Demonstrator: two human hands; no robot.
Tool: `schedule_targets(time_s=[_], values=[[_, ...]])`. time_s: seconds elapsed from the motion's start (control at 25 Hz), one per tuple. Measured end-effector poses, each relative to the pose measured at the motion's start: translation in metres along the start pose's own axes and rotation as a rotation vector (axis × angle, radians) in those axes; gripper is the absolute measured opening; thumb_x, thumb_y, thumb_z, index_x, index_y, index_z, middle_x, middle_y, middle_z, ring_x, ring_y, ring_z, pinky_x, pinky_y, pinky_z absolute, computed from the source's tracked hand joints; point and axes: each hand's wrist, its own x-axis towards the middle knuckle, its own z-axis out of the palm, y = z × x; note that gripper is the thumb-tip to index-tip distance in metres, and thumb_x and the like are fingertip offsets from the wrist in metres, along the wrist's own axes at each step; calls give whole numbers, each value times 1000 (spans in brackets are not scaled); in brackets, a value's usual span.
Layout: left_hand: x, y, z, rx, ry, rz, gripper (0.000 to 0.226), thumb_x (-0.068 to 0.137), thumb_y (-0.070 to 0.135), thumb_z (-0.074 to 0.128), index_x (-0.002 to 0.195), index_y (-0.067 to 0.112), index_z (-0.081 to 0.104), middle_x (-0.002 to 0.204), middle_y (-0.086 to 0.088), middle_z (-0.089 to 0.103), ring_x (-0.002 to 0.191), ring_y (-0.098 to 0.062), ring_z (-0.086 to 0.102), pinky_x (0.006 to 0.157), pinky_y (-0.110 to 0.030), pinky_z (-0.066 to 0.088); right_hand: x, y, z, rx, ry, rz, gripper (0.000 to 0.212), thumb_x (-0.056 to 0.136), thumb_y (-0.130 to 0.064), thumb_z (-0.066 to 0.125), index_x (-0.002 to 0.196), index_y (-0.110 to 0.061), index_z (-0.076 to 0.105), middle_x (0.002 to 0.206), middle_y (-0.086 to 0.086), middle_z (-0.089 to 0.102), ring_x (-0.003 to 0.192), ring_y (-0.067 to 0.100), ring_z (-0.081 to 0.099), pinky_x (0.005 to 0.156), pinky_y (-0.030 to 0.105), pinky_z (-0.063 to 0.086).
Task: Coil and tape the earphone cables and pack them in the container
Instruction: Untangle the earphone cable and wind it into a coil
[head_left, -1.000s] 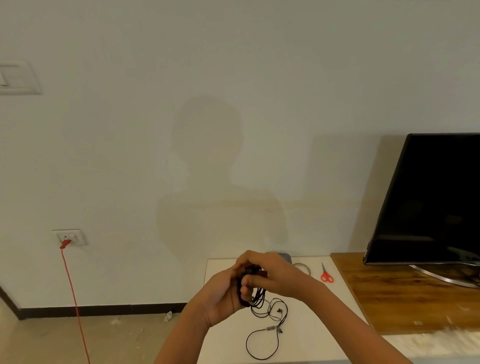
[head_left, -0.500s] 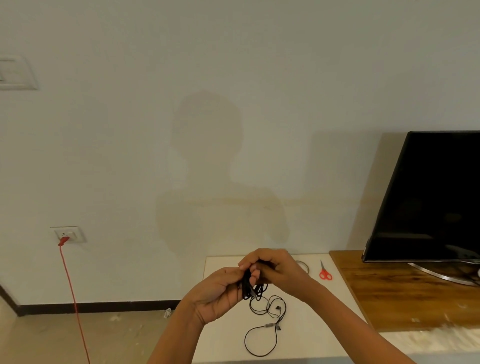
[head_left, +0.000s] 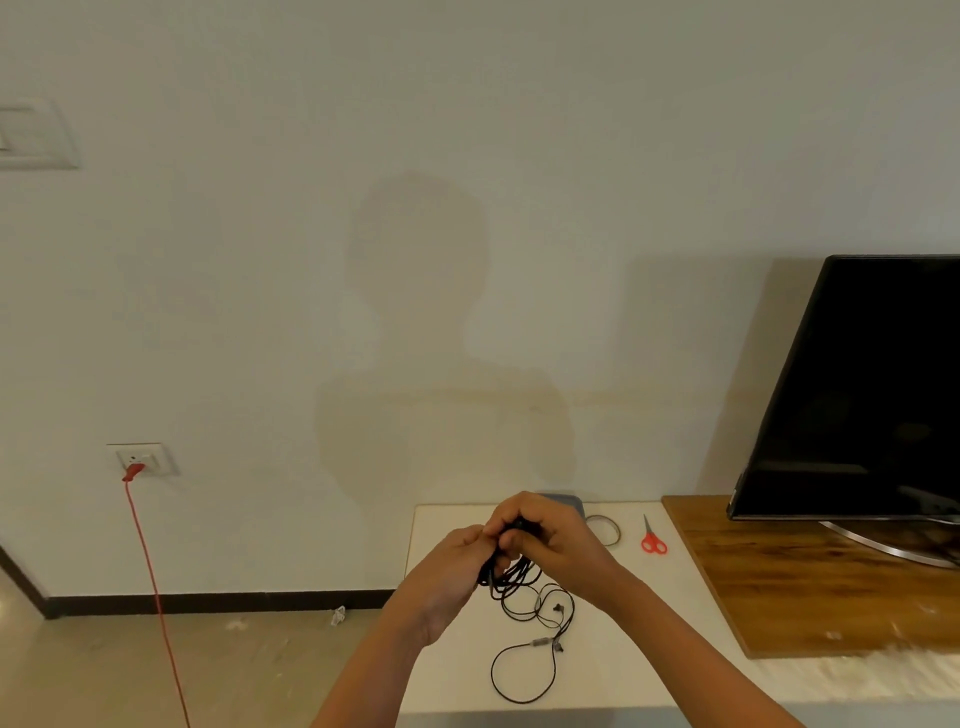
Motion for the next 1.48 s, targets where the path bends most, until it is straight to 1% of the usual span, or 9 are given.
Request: schedule_targets(time_s=[0.16,0.24,0.36,0.52,0.72,0.96,1.08,1.28,1.48], values=[[-1,1,-3,-149,-39,-33,30,100,27,41,79,20,61,90,7,64,102,-13,55,102,-36,34,3,-5,-2,-2,34,-17,13,91,-2,56,94,-9,66,83,8,67,74,21,67,73,35,55],[-1,-3,-7,-220,-96,-30,31,101,30,40,84,19,63,97,4,68,107,-11,58,98,-34,36,2,-4,1,-13,72,2,16,91,-1,53,95,-10,66,80,2,68,73,17,67,69,26,54],[-1,-6,-7,-176,-132,9,27,101,28,41,83,20,58,82,4,63,99,-13,55,87,-28,36,0,-1,6,-45,172,5,20,91,-1,53,95,-15,67,79,-7,67,73,11,65,66,20,50],[-1,-6,-4,-211,-88,44,31,101,16,38,75,17,55,65,5,49,84,-12,54,79,-22,40,-2,-1,9,116,224,106,19,94,-7,53,92,-19,67,70,5,62,58,16,55,54,27,46],[0,-8,-1,-371,-11,-16,39,98,19,39,60,17,48,51,3,33,68,-16,46,80,-31,40,-2,-8,9,325,147,241,18,96,-20,52,93,-8,66,61,2,57,53,15,51,49,24,44],[0,-10,0,-186,-15,-21,35,100,22,37,66,16,45,53,5,34,56,-12,43,80,-28,43,1,-7,-7,455,-57,366,22,92,-25,56,100,-6,63,82,5,60,78,23,60,71,27,53],[2,-11,-5,-126,-12,-17,32,100,23,36,70,15,46,56,6,30,51,-9,34,85,-30,43,2,-3,-15,376,-142,343,23,82,-5,70,104,-5,63,93,4,65,86,24,65,84,35,54],[7,-19,-8,-111,-69,-44,35,102,23,36,76,14,58,57,6,33,56,-10,37,79,-30,38,1,3,-7,313,-31,393,16,87,-7,64,101,0,63,86,10,70,79,25,68,76,32,57],[14,-36,-5,-106,-22,-27,29,102,23,35,79,14,50,57,8,38,59,-10,40,81,-29,41,-4,17,5,397,37,558,23,91,-20,60,103,-1,67,88,11,70,80,23,66,74,27,56]])
